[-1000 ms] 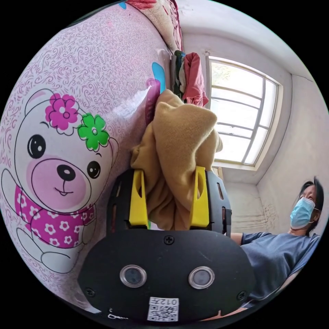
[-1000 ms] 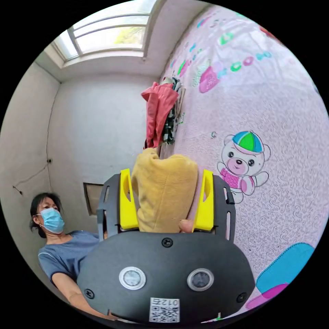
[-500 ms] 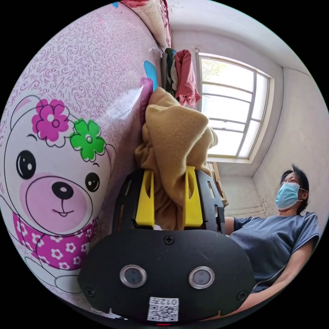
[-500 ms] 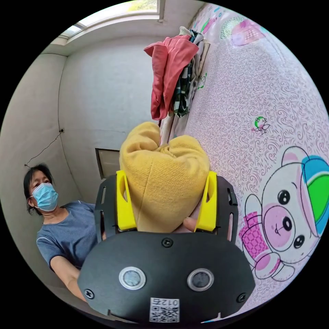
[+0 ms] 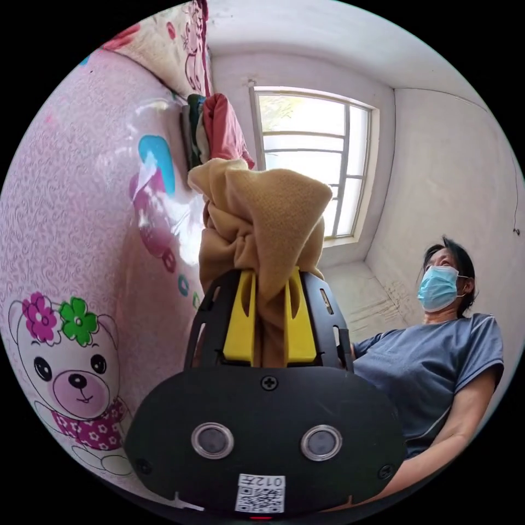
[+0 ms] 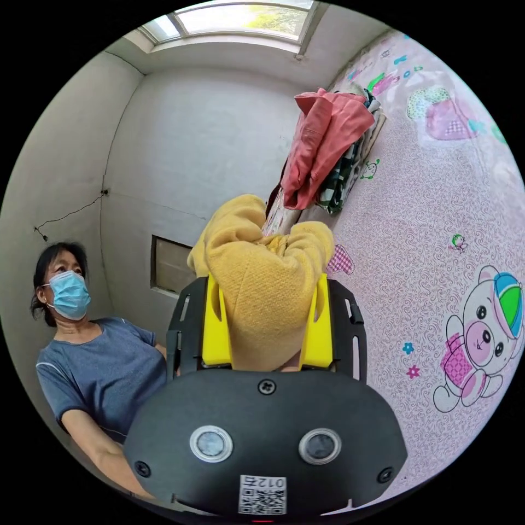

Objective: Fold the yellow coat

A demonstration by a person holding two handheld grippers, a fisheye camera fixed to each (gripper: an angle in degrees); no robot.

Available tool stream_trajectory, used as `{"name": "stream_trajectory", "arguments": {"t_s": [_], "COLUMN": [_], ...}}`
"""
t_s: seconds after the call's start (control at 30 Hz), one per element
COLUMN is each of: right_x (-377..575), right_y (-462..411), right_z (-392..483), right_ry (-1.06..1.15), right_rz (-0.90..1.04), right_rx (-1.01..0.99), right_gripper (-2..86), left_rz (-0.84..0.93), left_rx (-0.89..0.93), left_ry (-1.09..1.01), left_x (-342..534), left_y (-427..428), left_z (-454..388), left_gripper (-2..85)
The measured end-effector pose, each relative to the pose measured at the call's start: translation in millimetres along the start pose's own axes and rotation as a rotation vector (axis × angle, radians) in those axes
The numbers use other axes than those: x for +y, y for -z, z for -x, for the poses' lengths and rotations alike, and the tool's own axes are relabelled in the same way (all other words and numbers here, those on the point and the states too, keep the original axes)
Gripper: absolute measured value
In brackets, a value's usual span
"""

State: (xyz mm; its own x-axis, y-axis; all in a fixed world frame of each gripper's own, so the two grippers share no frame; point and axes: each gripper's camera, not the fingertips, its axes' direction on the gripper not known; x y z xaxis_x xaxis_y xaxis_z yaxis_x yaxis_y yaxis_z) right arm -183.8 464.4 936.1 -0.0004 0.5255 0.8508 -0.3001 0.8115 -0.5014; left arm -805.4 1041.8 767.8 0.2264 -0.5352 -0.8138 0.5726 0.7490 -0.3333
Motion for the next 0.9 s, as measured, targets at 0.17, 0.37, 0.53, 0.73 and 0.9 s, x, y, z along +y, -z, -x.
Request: {"name": "stream_trajectory", "arguments": {"t_s": [0.17,0.37,0.53,0.73,0.9], "right_x": [-100.9,-291.7,-422.7,-487.6,-512.1], "right_y": [-8.7,-18.0,-39.3,-108.6,-98.8], "right_z": [66.7,132.2,68.3,-118.0,-167.5], "right_ry": [0.14,0.31,0.166,-0.193,-0.247], "right_rz": [-0.022,-0.088,-0.099,-0.051,-0.129], "right_rx": [-0.03,0.011,0.133,0.573,0.46], "right_gripper": [21.9,22.3,22.4,22.7,23.3], "left_rz": [-0.022,-0.063,-0.113,-0.115,-0.103], "left_rx": [0.012,0.022,-0.093,-0.33,-0.101], "left_ry": [-0.104,-0.303,-0.143,0.292,0.067], "left_x": [-90.7,-267.3,-390.0,-453.8,-463.6], "left_y": [-6.6,-46.4,-89.0,-122.0,-105.6], "left_z": [-72.3,-145.9,-124.2,33.2,45.6], "left_gripper": [6.1,7.8,9.4,9.6,7.8]}}
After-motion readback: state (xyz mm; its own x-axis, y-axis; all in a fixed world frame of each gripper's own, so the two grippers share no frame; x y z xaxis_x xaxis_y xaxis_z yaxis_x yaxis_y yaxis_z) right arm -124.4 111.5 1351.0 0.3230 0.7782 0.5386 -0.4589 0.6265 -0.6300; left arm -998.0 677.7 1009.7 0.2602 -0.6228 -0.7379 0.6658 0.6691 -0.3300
